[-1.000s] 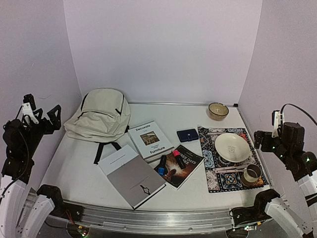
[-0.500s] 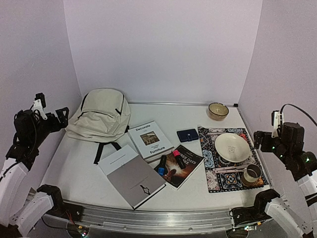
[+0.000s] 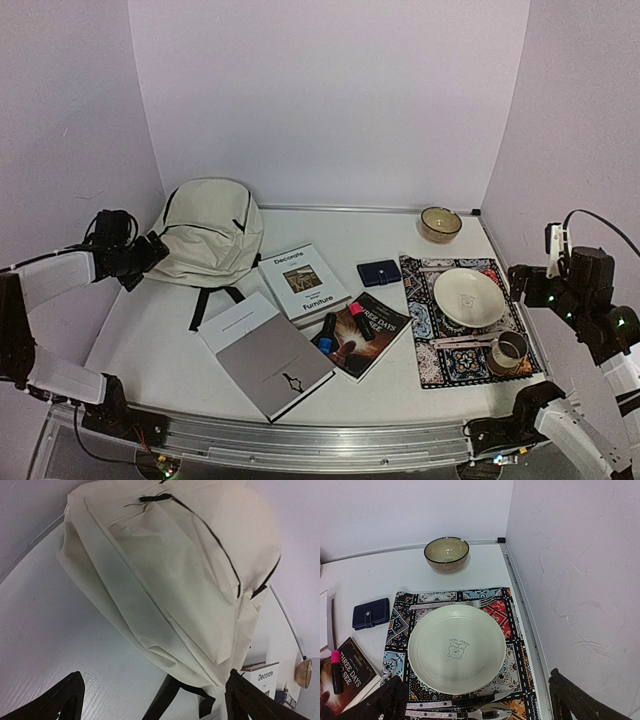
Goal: Pack the student bag
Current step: Pick up the student bag from the corner of the board.
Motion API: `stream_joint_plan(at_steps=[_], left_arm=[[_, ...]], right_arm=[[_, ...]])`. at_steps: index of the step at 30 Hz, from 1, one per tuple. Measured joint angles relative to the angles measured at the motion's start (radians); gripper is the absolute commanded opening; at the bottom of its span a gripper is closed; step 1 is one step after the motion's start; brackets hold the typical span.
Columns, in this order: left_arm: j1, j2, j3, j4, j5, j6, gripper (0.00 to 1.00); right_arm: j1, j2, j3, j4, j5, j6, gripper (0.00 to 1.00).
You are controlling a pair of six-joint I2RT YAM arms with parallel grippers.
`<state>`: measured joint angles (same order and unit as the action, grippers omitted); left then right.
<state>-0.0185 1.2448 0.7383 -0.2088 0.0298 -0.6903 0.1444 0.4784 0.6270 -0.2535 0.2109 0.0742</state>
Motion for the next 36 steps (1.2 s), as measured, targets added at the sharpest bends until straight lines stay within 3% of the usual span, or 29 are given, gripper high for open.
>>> stream_joint_plan(at_steps=[9, 13, 16, 21, 23, 29, 36], left_arm=[[0.0, 0.27, 0.095, 0.073, -0.033, -0.265, 0.99], [0.0, 0.358, 0.115, 0.105, -0.043, -0.327, 0.87], [0.0, 0.405, 0.126, 0.119, -0.063, -0.343, 0.63], [0.0, 0.444, 0.135, 0.158, -0.077, -0.337, 0.12], [0.0, 0.449, 0.148, 0.164, -0.082, -0.326, 0.01], [0.0, 0.431, 0.193, 0.158, -0.091, -0.278, 0.0], [0.0, 0.293, 0.254, 0.112, -0.074, -0.176, 0.0]], right_arm=[[0.0, -0.002, 0.0, 0.0, -0.015, 0.0, 0.98], [0.0, -0.002, -0.001, 0.0, -0.019, 0.0, 0.98], [0.0, -0.001, -0.001, 0.0, -0.023, 0.0, 0.98], [0.0, -0.001, -0.001, 0.0, -0.032, 0.0, 0.98], [0.0, -0.001, -0.001, 0.0, -0.036, 0.0, 0.98], [0.0, 0.001, -0.001, 0.0, -0.052, 0.0, 0.98], [0.0, 0.012, -0.001, 0.0, -0.111, -0.002, 0.98]])
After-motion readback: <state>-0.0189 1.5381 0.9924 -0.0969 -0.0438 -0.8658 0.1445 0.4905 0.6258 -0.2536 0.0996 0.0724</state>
